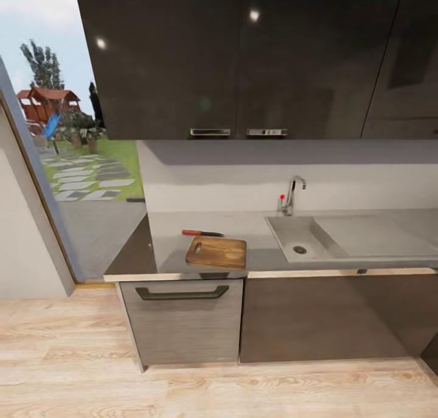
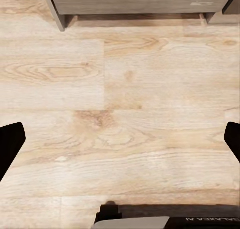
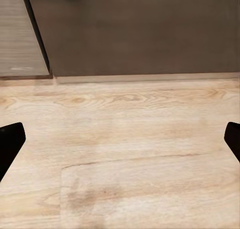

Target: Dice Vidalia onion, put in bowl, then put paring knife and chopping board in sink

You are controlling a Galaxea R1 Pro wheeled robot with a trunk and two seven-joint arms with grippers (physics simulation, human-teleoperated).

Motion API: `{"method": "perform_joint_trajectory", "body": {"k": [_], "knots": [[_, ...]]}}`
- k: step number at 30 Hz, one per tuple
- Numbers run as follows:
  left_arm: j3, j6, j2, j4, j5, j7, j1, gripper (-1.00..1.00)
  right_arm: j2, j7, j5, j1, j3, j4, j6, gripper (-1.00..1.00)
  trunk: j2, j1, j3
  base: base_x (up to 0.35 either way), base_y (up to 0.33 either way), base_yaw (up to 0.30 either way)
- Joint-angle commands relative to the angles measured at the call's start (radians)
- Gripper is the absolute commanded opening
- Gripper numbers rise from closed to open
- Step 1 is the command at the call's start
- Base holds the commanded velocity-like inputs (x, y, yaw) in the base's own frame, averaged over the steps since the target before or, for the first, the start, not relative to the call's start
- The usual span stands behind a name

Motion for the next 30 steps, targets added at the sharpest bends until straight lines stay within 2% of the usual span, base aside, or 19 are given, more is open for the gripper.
{"method": "perform_joint_trajectory", "body": {"k": [1, 30], "knots": [[0.0, -0.001, 0.0, -0.001, 0.0, 0.0, 0.0, 1.0, 0.0, -0.003, 0.001, -0.001, 0.001, 0.0, -0.003, 1.0, 0.006, -0.004, 0.002, 0.0, 0.0, 0.0], [0.0, -0.001, -0.002, 0.0, 0.0, 0.0, 0.0, 1.0, 0.0, -0.001, 0.001, -0.001, 0.002, 0.0, -0.003, 1.0, 0.209, -0.115, 0.093, 0.0, 0.0, 0.0]]}}
